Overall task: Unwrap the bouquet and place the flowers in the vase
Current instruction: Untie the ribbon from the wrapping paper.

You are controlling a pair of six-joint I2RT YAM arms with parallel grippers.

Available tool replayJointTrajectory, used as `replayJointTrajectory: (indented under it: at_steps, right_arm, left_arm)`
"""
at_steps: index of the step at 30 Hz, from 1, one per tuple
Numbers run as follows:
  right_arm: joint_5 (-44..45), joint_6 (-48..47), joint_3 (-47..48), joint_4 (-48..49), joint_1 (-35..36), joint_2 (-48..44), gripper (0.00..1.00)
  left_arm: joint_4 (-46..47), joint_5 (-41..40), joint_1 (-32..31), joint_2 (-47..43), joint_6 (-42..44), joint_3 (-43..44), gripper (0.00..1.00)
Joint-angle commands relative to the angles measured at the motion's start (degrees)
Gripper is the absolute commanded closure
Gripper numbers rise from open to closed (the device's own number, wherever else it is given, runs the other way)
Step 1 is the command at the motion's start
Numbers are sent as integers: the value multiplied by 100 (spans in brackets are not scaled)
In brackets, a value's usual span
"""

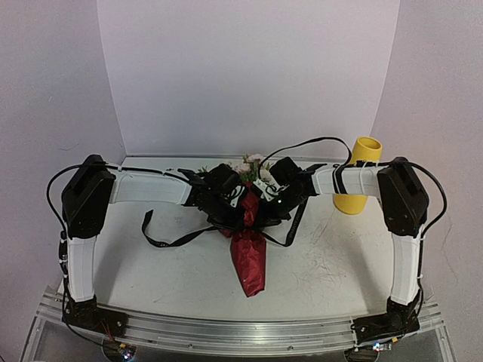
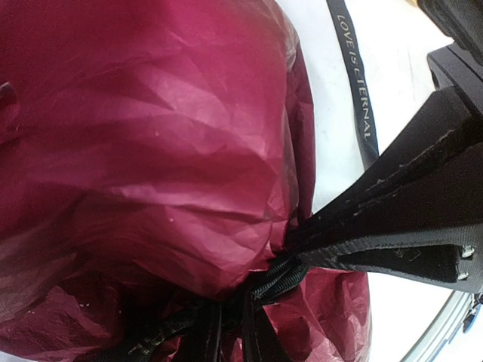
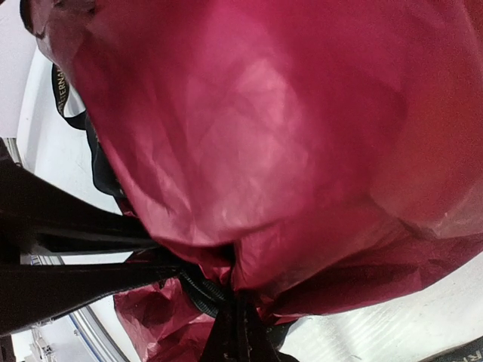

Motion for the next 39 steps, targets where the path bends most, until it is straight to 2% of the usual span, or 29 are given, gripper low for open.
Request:
replayJointTrajectory:
  at_steps: [1,4,21,22,24,25,39]
  right_arm:
    - [-25,-40,-13,-185,20,-233,100]
    - [3,-16,-48,-192,20,-284,100]
    - [409,63,-560,-201,-6,-741,100]
    - [349,32,-565,-200,-6,-763,95]
    - [234,-11,-541,-185,-6,-780,79]
    - [200,-20,-519,-165,-6,-776,76]
    - [-233,-109,105,-122,12,-156,71]
  left_arm:
    - [89,126,-13,-226,153,-44,94]
    - [89,66,-14,-283,199,-111,100]
    - [88,-179,-13,-705,25,-327,100]
    - [89,-168,-13,-708,17,-313,100]
    - [89,-118,-13,-707,8,-281,100]
    - [93,-102,-13,-694,5,-261,100]
    - [104,-84,-13,-608,-128,-50,100]
